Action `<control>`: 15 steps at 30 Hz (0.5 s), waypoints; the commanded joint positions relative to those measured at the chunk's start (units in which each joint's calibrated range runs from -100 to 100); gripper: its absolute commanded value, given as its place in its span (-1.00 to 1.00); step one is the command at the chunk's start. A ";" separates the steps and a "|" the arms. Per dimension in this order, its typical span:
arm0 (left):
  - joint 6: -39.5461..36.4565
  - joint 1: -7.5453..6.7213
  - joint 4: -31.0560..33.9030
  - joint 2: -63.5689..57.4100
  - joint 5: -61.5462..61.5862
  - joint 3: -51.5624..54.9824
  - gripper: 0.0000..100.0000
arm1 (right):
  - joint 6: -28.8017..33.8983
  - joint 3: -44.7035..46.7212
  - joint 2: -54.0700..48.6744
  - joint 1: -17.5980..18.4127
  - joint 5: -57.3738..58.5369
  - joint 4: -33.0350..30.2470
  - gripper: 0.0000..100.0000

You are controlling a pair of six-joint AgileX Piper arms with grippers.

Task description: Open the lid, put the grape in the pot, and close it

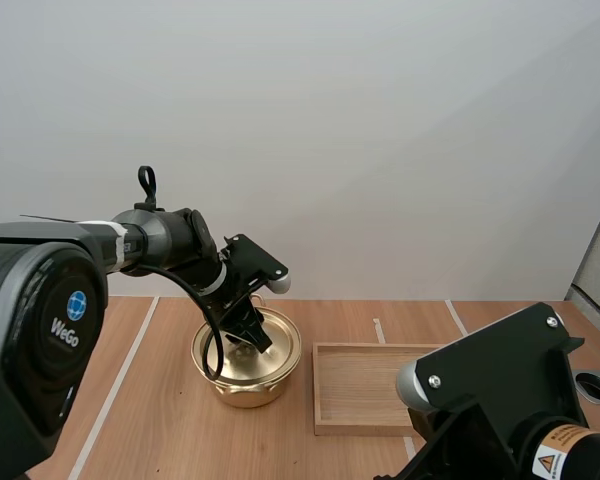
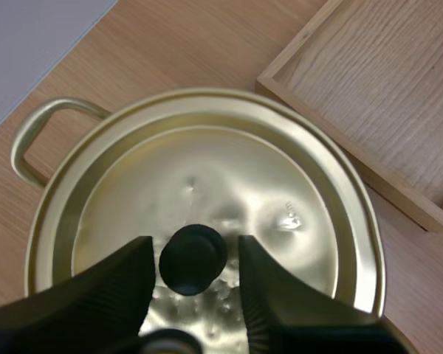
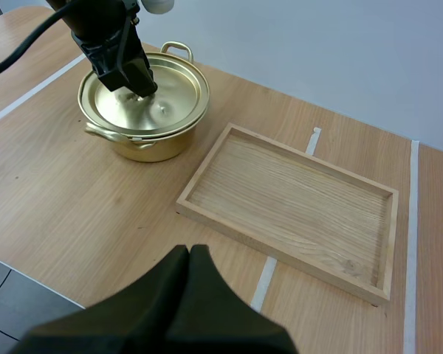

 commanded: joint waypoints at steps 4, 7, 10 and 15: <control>-1.04 -0.07 -0.87 -1.63 8.74 0.00 1.00 | -0.09 0.22 -0.36 -0.20 0.00 0.23 -1.00; -1.04 -0.07 -1.69 -4.23 12.82 0.00 1.00 | -0.09 0.22 -0.36 -0.20 0.00 0.23 -1.00; -1.24 -0.07 -2.17 -8.31 16.68 0.00 1.00 | -0.09 0.22 -0.36 -0.20 0.00 -0.36 -1.00; -3.46 -0.07 -2.17 -16.42 20.47 0.69 0.90 | -0.09 0.22 -0.36 -0.20 -3.32 -1.34 -1.00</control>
